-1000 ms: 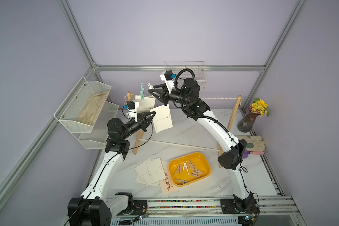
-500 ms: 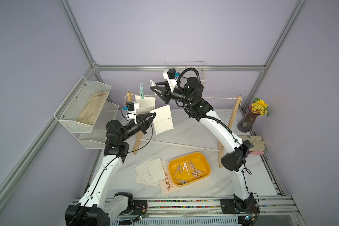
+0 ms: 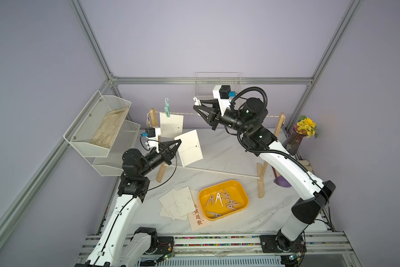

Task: Remove the postcards from the strings
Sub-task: Remove the clamp from the clothesline, then place the clamp in the storage box.

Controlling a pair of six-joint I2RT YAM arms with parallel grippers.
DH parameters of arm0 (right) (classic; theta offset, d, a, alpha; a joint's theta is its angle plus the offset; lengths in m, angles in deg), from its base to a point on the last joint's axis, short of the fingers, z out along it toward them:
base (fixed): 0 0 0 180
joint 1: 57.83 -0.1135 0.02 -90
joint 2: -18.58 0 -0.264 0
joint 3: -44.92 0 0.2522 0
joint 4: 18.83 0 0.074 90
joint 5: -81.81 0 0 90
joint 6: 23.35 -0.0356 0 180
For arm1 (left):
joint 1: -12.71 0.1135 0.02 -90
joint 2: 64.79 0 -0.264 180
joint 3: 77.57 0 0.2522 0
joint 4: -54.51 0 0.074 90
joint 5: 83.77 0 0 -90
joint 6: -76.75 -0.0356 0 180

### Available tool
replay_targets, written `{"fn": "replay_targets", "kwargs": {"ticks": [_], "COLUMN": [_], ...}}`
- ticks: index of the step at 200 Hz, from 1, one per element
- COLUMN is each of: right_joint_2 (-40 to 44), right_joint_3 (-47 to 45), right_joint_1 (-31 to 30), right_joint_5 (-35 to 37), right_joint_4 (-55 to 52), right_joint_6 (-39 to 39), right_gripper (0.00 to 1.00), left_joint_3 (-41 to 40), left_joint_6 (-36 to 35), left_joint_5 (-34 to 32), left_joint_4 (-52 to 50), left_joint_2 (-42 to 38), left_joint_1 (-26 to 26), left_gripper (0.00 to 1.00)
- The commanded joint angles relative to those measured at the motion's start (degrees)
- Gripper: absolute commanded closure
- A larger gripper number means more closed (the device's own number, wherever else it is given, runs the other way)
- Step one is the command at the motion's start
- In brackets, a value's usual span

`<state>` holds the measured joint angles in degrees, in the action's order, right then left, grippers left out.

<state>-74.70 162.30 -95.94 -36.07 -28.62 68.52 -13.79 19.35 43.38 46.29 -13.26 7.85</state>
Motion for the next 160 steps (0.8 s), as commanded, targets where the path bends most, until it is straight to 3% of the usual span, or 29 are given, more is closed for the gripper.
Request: {"fn": "replay_targets", "kwargs": {"ticks": [1, 23, 52, 104, 160], "right_joint_2": [6.63, 13.39, 19.69, 23.76, 23.21], "right_joint_3": [-11.38, -23.68, -35.66, -47.04, -54.56], "right_joint_1": [-0.30, -0.47, -0.90, -1.79, -2.61], "right_joint_5": [0.74, 2.35, 4.06, 5.49, 7.59], "right_joint_4": [3.21, 4.08, 2.92, -2.66, -7.39], "right_joint_6": [-1.69, -5.61, -9.73, -13.75, -16.27], "right_gripper": [0.77, 0.78, 0.79, 0.80, 0.82], "left_joint_3": [0.64, 1.57, -0.03, 3.47, 4.37], "left_joint_6": [2.80, 5.81, 11.70, 11.26, 8.64], "left_joint_5": [-11.74, -19.55, -21.23, -25.15, -26.61], "left_joint_4": [-16.50, -30.65, -40.28, -58.92, -68.00], "left_joint_2": [-3.63, -5.97, -7.06, -3.47, -0.25], "left_joint_1": [-0.23, -0.41, -0.59, -4.42, -7.51], "left_gripper": [0.94, 0.94, 0.95, 0.95, 0.95]}}
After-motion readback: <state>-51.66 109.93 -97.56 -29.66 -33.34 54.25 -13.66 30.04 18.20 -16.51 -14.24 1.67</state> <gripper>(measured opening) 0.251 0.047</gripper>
